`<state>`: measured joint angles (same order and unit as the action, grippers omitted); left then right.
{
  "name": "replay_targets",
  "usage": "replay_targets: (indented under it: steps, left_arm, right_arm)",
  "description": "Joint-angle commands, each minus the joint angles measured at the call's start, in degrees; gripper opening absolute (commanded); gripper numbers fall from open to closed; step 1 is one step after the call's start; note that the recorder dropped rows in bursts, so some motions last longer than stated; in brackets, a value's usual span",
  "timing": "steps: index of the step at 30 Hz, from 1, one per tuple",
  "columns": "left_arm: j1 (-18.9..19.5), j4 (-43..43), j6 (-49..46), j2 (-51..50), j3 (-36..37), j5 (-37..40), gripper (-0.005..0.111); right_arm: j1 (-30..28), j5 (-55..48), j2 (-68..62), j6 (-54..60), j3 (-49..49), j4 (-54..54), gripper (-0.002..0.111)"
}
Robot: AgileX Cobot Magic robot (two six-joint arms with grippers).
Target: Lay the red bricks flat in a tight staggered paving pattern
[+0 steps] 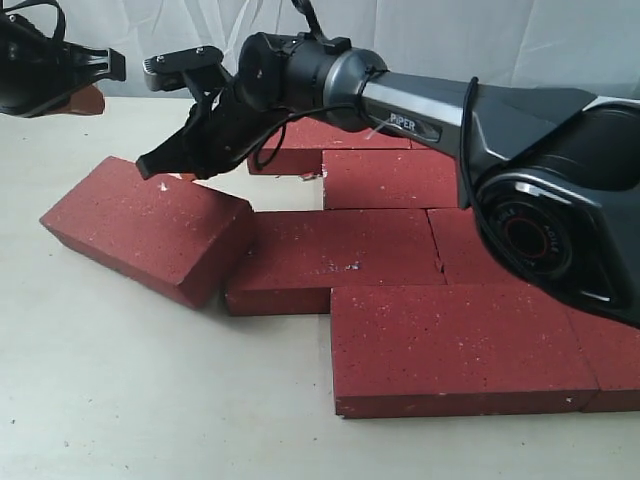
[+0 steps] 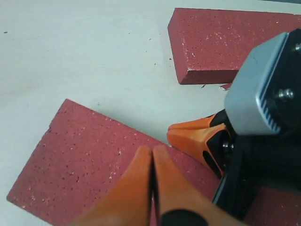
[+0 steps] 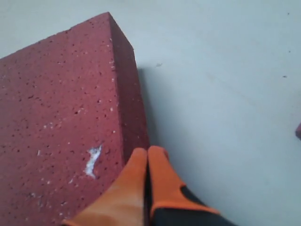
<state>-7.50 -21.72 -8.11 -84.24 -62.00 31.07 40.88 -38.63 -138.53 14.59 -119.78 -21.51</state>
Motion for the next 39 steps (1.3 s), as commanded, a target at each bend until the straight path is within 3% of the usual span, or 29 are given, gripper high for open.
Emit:
replay_targets:
  steps: [1, 17, 25, 33, 39]
  left_arm:
    - [0.0, -0.7, 0.1, 0.5, -0.1, -0.4, 0.0]
    - [0.6, 3.5, 0.2, 0.6, -0.1, 0.4, 0.0]
    - [9.1, 6.4, 0.2, 3.7, -0.1, 4.2, 0.0]
    - [14.3, 20.6, 0.2, 4.1, -0.1, 9.4, 0.0]
    - [17.5, 17.7, 0.4, 4.1, 3.5, 5.4, 0.0]
  right_arm:
    - [1.2, 0.3, 0.1, 0.4, 0.1, -0.7, -0.001]
    - [-2.8, -14.6, 5.4, -6.2, 0.1, 0.6, -0.001]
    - [-3.6, -24.3, 8.0, -8.1, 0.1, 4.5, -0.001]
    - [-3.5, -30.5, 9.7, -8.1, 0.1, 4.5, -0.001]
    - [-2.5, -31.3, 10.7, -8.1, 0.1, 5.0, -0.001]
